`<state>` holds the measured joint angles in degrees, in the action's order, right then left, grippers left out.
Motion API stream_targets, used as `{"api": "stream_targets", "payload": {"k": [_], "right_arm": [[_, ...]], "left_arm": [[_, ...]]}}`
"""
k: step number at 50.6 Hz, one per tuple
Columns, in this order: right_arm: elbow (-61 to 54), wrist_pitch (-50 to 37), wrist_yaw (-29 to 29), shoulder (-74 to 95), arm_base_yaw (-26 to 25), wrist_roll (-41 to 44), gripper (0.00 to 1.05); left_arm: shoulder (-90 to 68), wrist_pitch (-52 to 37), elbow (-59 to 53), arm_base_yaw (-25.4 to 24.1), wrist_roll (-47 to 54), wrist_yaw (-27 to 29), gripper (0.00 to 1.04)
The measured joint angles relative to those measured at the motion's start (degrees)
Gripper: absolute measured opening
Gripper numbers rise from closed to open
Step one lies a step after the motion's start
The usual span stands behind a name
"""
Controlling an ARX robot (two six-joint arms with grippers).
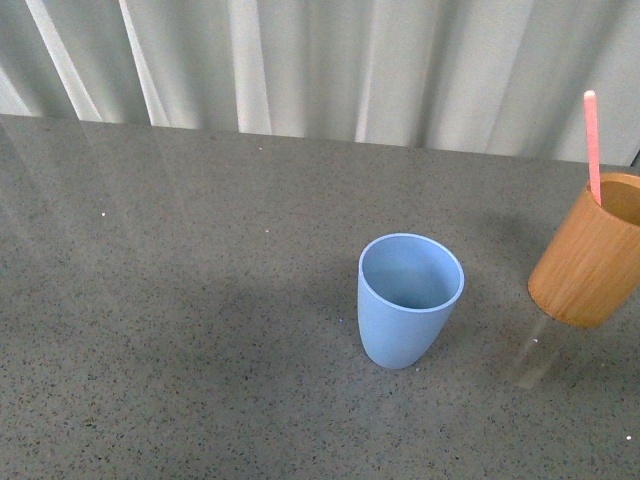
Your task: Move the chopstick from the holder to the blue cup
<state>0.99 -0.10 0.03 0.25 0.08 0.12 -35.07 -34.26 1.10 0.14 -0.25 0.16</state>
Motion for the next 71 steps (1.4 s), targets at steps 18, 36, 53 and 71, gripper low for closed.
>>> {"api": "stream_targets", "payload": {"k": [18, 36, 53, 71], "right_arm": [[0.00, 0.00, 0.00, 0.00, 0.00, 0.00, 0.95], [0.00, 0.00, -0.02, 0.00, 0.00, 0.00, 0.95], [0.00, 0.00, -0.02, 0.00, 0.00, 0.00, 0.95], [0.00, 0.00, 0.00, 0.00, 0.00, 0.00, 0.95]], "left_arm": [[12.46, 11.56, -0.02, 0.00, 0.00, 0.00, 0.04], [20.92, 19.89, -0.04, 0.00, 0.00, 0.00, 0.04], [30.82, 31.74, -0.02, 0.00, 0.00, -0.07, 0.04], [34.84, 34.23, -0.02, 0.00, 0.00, -0.02, 0.04]]}}
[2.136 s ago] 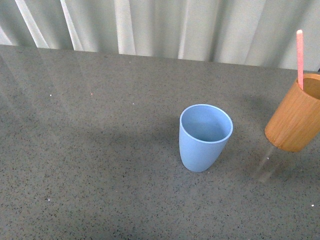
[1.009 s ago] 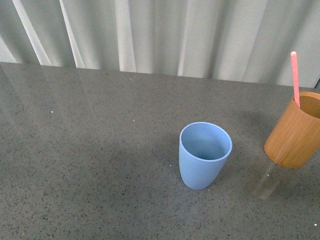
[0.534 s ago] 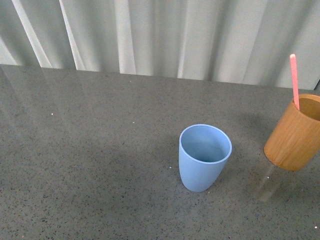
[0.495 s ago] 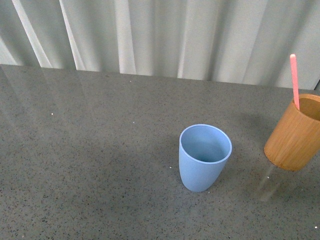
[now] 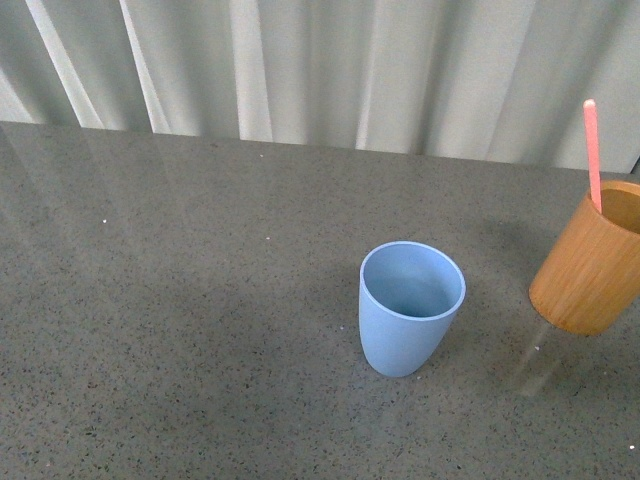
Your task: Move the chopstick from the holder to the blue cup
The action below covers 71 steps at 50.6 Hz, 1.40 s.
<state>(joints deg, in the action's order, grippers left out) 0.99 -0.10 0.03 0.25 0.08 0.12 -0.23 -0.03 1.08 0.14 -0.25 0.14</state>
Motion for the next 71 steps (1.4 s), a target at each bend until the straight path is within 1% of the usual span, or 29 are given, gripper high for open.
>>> {"api": "stream_targets", "payload": {"k": [16, 21, 22, 23, 25, 26, 28, 30, 31, 33, 35, 36, 38, 39, 40, 41, 43, 49, 54, 57, 62, 71], "right_arm": [[0.00, 0.00, 0.00, 0.00, 0.00, 0.00, 0.95], [0.00, 0.00, 0.00, 0.00, 0.00, 0.00, 0.95], [0.00, 0.00, 0.00, 0.00, 0.00, 0.00, 0.95], [0.00, 0.00, 0.00, 0.00, 0.00, 0.00, 0.95], [0.00, 0.00, 0.00, 0.00, 0.00, 0.00, 0.95], [0.63, 2.14, 0.42, 0.94, -0.22, 0.22, 0.95], [2.67, 7.26, 0.15, 4.28, -1.33, 1.07, 0.95], [3.72, 8.87, -0.66, 7.98, -2.82, 1.77, 0.95], [4.02, 8.72, -1.38, 10.58, -4.00, 2.34, 0.95], [4.33, 6.86, -3.19, 15.45, -6.58, 3.41, 0.95], [4.66, 2.56, -6.21, 21.88, -9.79, 5.29, 0.95], [4.98, -0.74, -7.89, 25.94, -11.47, 6.99, 0.95], [5.92, -6.60, -10.60, 33.14, -13.46, 9.51, 0.95], [6.36, -8.92, -11.69, 35.95, -13.86, 10.45, 0.95], [7.02, -12.50, -13.20, 40.44, -14.14, 11.67, 0.95], [7.48, -14.84, -14.10, 43.32, -14.19, 12.85, 0.95], [8.63, -20.24, -15.45, 50.69, -14.10, 14.86, 0.95], [12.07, -34.32, -16.00, 70.27, -11.08, 18.08, 0.95], [14.80, -41.31, -17.03, 79.34, -8.50, 20.11, 0.95], [17.22, -44.41, -17.38, 84.02, -6.97, 20.55, 0.95], [21.03, -47.15, -17.66, 89.20, -4.61, 20.96, 0.95], [25.68, -49.42, -16.70, 94.71, -1.42, 22.73, 0.95]], "left_arm": [[0.02, 0.00, 0.00, 0.00, -0.02, 0.00, 0.04], [0.02, 0.00, 0.00, 0.00, -0.02, 0.00, 0.21], [0.02, 0.00, 0.00, 0.00, -0.02, -0.02, 0.27], [0.02, 0.00, 0.00, 0.00, -0.02, 0.00, 0.30], [0.02, 0.00, 0.00, 0.00, -0.02, 0.00, 0.39], [0.02, 0.00, 0.00, 0.00, -0.02, -0.02, 0.44], [0.00, 0.00, 0.00, 0.00, -0.02, 0.00, 0.51], [0.00, 0.00, 0.00, 0.00, -0.02, -0.02, 0.59], [0.00, 0.00, 0.00, 0.00, -0.02, -0.02, 0.60], [0.04, 0.00, 0.00, 0.00, 0.00, -0.02, 0.68], [0.04, 0.00, 0.00, 0.00, -0.02, -0.02, 0.79], [0.02, 0.00, 0.00, 0.00, 0.00, 0.00, 0.82], [0.04, 0.00, 0.00, 0.00, -0.02, -0.02, 0.91], [0.07, 0.00, 0.00, 0.00, -0.02, 0.00, 0.97], [0.07, 0.00, 0.00, 0.00, 0.00, 0.00, 0.99], [0.07, 0.00, 0.00, 0.00, 0.02, 0.00, 1.00], [0.04, 0.00, 0.00, 0.00, 0.00, 0.00, 0.97], [0.07, 0.00, 0.00, 0.00, 0.00, -0.02, 0.98], [0.04, 0.00, 0.00, 0.00, 0.00, -0.02, 0.98], [0.07, 0.00, 0.00, 0.00, 0.02, -0.02, 0.98], [0.07, 0.00, 0.00, 0.00, 0.00, -0.02, 0.98], [0.07, 0.00, 0.00, 0.00, 0.00, -0.02, 0.98]]}}
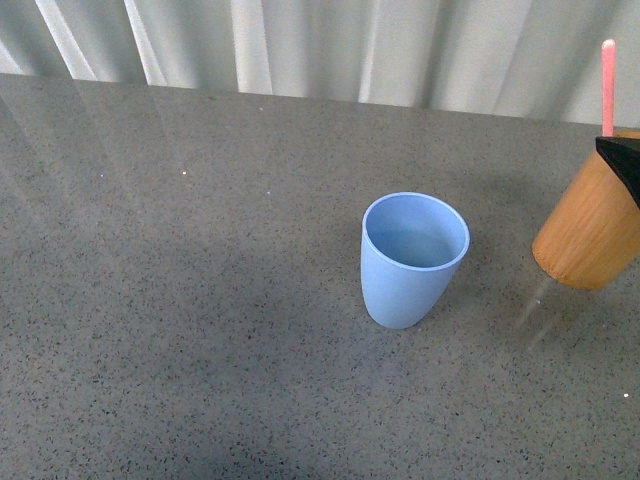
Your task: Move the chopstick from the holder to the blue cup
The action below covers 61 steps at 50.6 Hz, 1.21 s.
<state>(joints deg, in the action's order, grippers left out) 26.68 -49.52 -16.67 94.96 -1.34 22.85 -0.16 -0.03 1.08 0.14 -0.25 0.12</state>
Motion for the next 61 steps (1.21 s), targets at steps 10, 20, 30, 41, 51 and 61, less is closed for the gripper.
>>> {"api": "stream_targets", "payload": {"k": [10, 20, 30, 41, 51, 61], "right_arm": [[5.40, -3.21, 0.77, 6.05, 1.40, 0.09, 0.95], [9.66, -3.98, 2.40, 9.49, 2.58, -2.69, 0.95], [9.38, -5.75, 3.67, 9.64, 4.63, -4.79, 0.90], [8.37, -6.58, 4.52, 10.32, 5.03, -5.18, 0.69], [8.15, -7.17, 4.35, 10.62, 5.03, -5.68, 0.31], [6.97, -8.94, 4.61, 9.38, 4.81, -6.40, 0.03]], "left_arm": [[-0.02, 0.00, 0.00, 0.00, 0.00, 0.00, 0.98], [-0.02, 0.00, 0.00, 0.00, 0.00, 0.02, 0.98], [0.00, 0.00, 0.00, 0.00, 0.02, 0.00, 0.98], [-0.02, 0.00, 0.00, 0.00, 0.00, 0.00, 0.98], [0.00, 0.00, 0.00, 0.00, 0.00, 0.00, 0.98], [-0.02, 0.00, 0.00, 0.00, 0.00, 0.00, 0.98]]}}
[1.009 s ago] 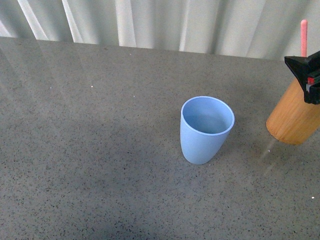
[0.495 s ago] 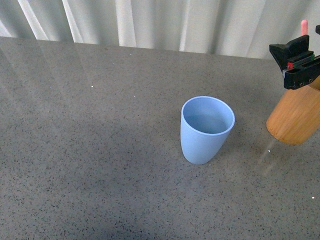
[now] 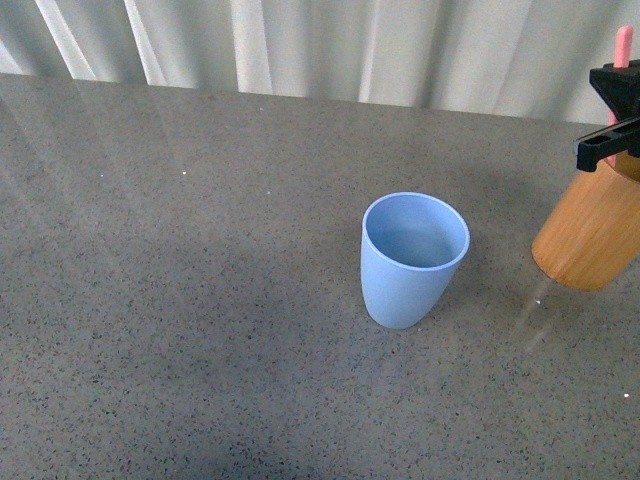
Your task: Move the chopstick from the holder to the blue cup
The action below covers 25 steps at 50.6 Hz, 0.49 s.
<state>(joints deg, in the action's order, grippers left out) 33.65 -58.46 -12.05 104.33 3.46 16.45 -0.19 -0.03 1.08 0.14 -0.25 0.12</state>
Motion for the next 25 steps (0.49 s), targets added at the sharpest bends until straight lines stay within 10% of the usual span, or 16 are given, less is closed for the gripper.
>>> {"api": "stream_targets", "payload": {"k": [25], "right_arm": [[-1.51, 4.87, 2.19, -14.80, -1.70, -1.68, 0.03]], "left_arm": [[0.02, 0.00, 0.00, 0.00, 0.00, 0.00, 0.98]]}}
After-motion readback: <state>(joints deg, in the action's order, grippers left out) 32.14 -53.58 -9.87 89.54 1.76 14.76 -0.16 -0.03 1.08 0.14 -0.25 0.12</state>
